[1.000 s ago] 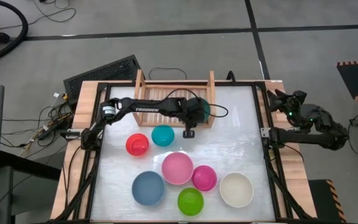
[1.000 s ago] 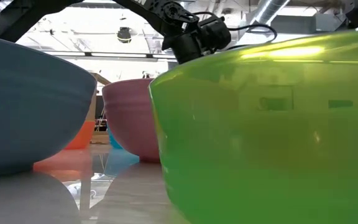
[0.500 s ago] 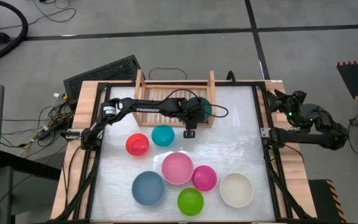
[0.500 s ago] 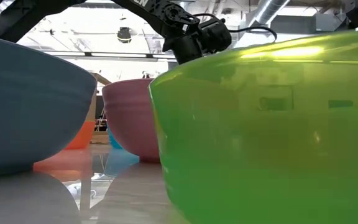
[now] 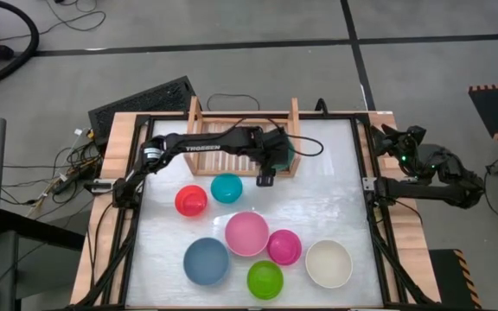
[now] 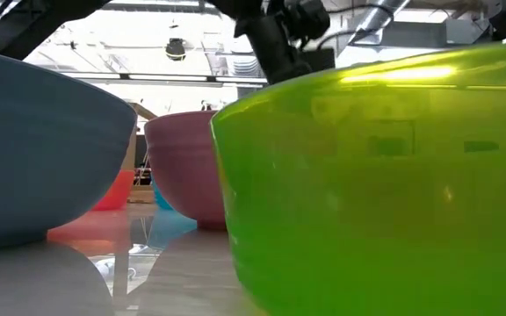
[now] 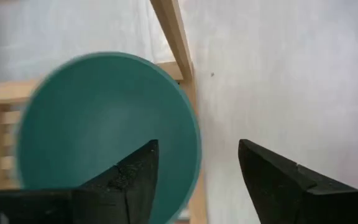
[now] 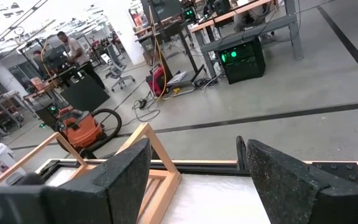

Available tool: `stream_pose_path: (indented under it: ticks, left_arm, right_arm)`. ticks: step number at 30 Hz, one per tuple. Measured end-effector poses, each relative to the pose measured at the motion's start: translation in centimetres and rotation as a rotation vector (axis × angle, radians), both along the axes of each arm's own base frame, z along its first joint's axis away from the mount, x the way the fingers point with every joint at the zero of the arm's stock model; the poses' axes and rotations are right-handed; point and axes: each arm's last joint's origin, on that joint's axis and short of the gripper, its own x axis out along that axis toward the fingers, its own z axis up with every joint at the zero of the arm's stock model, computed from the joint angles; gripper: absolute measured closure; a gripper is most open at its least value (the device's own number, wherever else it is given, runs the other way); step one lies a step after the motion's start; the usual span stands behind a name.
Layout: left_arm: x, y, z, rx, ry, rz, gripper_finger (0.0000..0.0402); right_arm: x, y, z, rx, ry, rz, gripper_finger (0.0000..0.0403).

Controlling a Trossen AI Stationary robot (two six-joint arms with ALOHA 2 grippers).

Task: Place and stack bowls onto a shelf
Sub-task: Stack the white bowl on top of the green bowl on the shelf

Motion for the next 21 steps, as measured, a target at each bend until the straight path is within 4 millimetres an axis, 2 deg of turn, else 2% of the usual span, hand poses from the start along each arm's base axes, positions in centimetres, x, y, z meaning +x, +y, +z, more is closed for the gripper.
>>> stream_pose_path:
  ticks: [5,9,12,14,21]
  left_arm:
    - [-1.3,-0.2,4.2,0.028,0.073,0.006,0.0193]
    - [-2.8,-1.4,7.6,-0.016,0.104,0.017,0.0193]
    - [-4.9,-3.2,9.4,-0.087,0.115,0.024,0.0193]
    - [-6.6,-4.4,11.3,-0.122,0.115,0.035,0.0193]
    - [-11.9,-8.7,17.1,-0.111,0.014,0.079,0.0193]
  right_arm:
    - [0.0,0.0,0.0,0.0,0.002,0.0,0.011]
    - [0.0,0.0,0.0,0.007,-0.005,0.012,0.011]
    - [0.3,0.2,-0.1,0.033,-0.007,0.124,0.011]
    - [0.5,0.4,-0.3,0.05,0.02,0.23,0.011]
    - [2.5,0.9,-1.1,0.167,0.077,0.51,0.011]
